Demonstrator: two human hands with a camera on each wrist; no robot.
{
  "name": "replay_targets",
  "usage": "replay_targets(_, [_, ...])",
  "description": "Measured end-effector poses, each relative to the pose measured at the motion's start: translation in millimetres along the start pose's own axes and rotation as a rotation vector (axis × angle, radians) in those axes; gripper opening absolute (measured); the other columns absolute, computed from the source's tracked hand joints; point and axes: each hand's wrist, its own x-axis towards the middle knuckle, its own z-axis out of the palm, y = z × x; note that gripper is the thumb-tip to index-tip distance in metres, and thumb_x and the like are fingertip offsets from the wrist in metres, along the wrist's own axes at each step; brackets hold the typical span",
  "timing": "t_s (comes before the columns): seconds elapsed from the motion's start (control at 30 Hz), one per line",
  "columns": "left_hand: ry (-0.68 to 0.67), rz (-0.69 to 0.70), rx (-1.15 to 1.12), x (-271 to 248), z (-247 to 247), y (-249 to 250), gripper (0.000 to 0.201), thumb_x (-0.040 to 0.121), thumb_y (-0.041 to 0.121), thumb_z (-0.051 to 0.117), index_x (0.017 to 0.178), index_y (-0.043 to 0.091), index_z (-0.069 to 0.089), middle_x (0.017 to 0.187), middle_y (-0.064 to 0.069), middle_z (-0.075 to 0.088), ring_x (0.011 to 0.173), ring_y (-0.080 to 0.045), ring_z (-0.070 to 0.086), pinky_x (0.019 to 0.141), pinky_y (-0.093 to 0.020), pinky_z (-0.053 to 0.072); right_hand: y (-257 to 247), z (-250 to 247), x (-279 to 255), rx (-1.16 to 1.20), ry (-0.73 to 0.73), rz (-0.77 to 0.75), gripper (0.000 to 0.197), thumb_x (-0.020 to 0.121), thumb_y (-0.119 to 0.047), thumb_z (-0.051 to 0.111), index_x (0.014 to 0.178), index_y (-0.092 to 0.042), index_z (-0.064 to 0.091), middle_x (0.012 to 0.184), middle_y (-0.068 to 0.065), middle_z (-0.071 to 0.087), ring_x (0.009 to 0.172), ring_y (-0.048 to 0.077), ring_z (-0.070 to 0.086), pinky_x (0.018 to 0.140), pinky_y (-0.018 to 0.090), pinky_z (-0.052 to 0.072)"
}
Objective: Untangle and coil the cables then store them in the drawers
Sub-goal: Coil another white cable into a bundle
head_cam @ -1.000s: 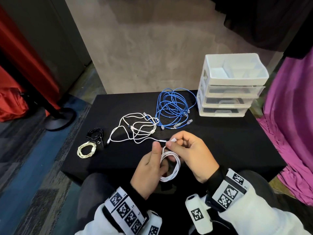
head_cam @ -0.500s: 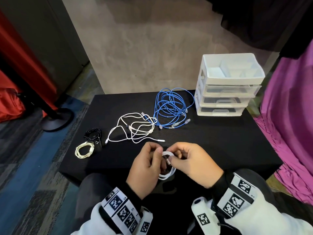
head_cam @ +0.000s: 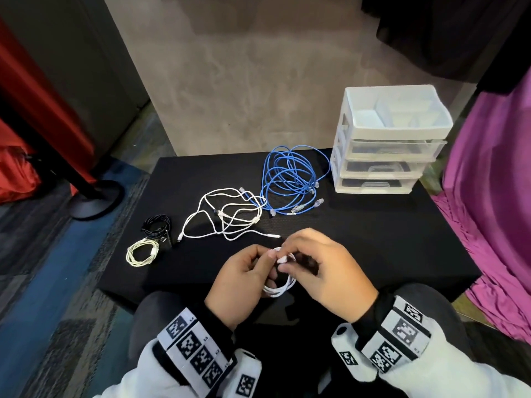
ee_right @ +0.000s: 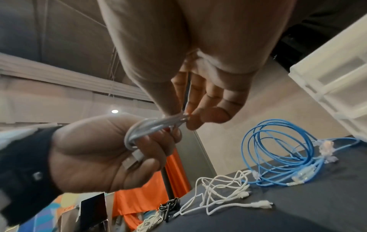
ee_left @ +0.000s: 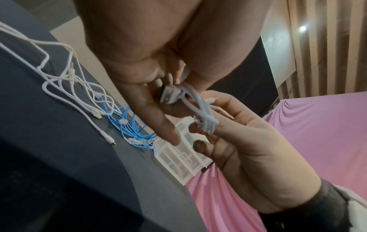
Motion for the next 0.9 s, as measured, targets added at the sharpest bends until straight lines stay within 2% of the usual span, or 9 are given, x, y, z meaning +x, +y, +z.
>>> replay_targets(0.07, [-0.017, 0.053, -0.008, -2, 3, 3, 0.025, 0.103, 0.023, 0.058, 0.083, 0.011, 0.067, 0.065, 0.002, 0.058, 0.058, -0.011, 0.052, 0.057, -0.025, 0.044, 1, 1, -1, 0.067, 0.094, 0.059, 0.010, 0.088, -0.016, 0.081, 0.093, -0.020, 0.074, 0.093, -0.004, 0.067, 0.085, 0.015, 0.065, 0.079, 0.028, 0.051])
replay_targets(0.13, [-0.066, 0.133, -0.036, -4, 6, 8, 0.022, 0.102, 0.024, 0.058, 0.085, 0.014, 0.067, 0.067, 0.001, 0.058, 0.062, -0.016, 0.053, 0.063, -0.029, 0.046, -3, 1, 0, 0.367, 0.179, 0.284, 0.006, 0.090, -0.012, 0.077, 0.088, -0.014, 0.072, 0.080, 0.006, 0.069, 0.069, 0.023, 0.063, 0.072, 0.036, 0.052])
replay_targets(0.23, [-0.108, 0.246, 0.016, -4, 8, 11, 0.016, 0.102, 0.017, 0.058, 0.092, 0.010, 0.068, 0.069, 0.004, 0.060, 0.064, -0.010, 0.054, 0.066, -0.022, 0.046, -11, 2, 3, 1.089, 0.225, 0.676, 0.004, 0.091, -0.005, 0.068, 0.089, -0.003, 0.065, 0.075, 0.014, 0.064, 0.059, 0.020, 0.059, 0.061, 0.033, 0.057])
replay_targets(0.3, [-0.124, 0.264, 0.064, -2, 6, 9, 0.013, 0.102, 0.017, 0.060, 0.095, 0.012, 0.070, 0.070, 0.004, 0.063, 0.065, -0.008, 0.056, 0.068, -0.023, 0.048, -12, -2, 5, 1.223, 0.200, 0.790, 0.007, 0.088, -0.008, 0.068, 0.091, -0.003, 0.064, 0.076, 0.014, 0.065, 0.057, 0.017, 0.059, 0.056, 0.027, 0.058])
replay_targets(0.43, [-0.088, 0.243, 0.114, 2, 2, 1, 0.012, 0.101, 0.021, 0.061, 0.096, 0.021, 0.072, 0.071, 0.003, 0.066, 0.066, -0.009, 0.059, 0.068, -0.025, 0.048, -2, 4, 2, 1.084, 0.130, 0.713, 0.017, 0.088, -0.010, 0.075, 0.098, -0.002, 0.064, 0.079, 0.019, 0.055, 0.063, 0.025, 0.057, 0.058, 0.030, 0.053])
replay_targets(0.53, [-0.086, 0.235, 0.044, 0, 3, 1, 0.018, 0.105, 0.024, 0.055, 0.101, 0.017, 0.071, 0.076, -0.003, 0.068, 0.071, -0.014, 0.061, 0.068, -0.029, 0.051, 5, 8, -3, 0.866, 0.083, 0.572, 0.025, 0.082, -0.014, 0.080, 0.102, -0.004, 0.068, 0.079, 0.019, 0.059, 0.074, 0.029, 0.057, 0.066, 0.033, 0.046])
replay_targets(0.67, [-0.140, -0.090, -0.237, -3, -2, 8, 0.036, 0.106, 0.031, 0.041, 0.112, 0.010, 0.069, 0.085, -0.011, 0.070, 0.077, -0.024, 0.065, 0.061, -0.033, 0.056, 11, 1, -2, 0.793, 0.100, 0.549, 0.022, 0.080, -0.017, 0.078, 0.097, -0.005, 0.071, 0.074, 0.010, 0.064, 0.068, 0.021, 0.062, 0.068, 0.031, 0.048])
replay_targets(0.77, [-0.227, -0.169, -0.292, -1, -15, 4, 0.022, 0.101, 0.023, 0.058, 0.113, 0.009, 0.070, 0.090, -0.013, 0.068, 0.080, -0.023, 0.065, 0.063, -0.032, 0.057, 13, -3, -2, 0.793, 0.087, 0.535, 0.017, 0.085, -0.013, 0.075, 0.099, -0.005, 0.071, 0.078, 0.009, 0.066, 0.070, 0.017, 0.065, 0.069, 0.029, 0.051])
replay_targets(0.9, [-0.263, -0.152, -0.355, -1, -26, -1, 0.029, 0.088, 0.020, 0.064, 0.113, 0.005, 0.069, 0.086, -0.007, 0.063, 0.075, -0.013, 0.061, 0.068, -0.030, 0.057, 15, -6, -3, 0.757, 0.080, 0.498, 0.008, 0.092, -0.005, 0.070, 0.100, -0.004, 0.072, 0.082, 0.009, 0.070, 0.072, 0.016, 0.064, 0.072, 0.023, 0.053])
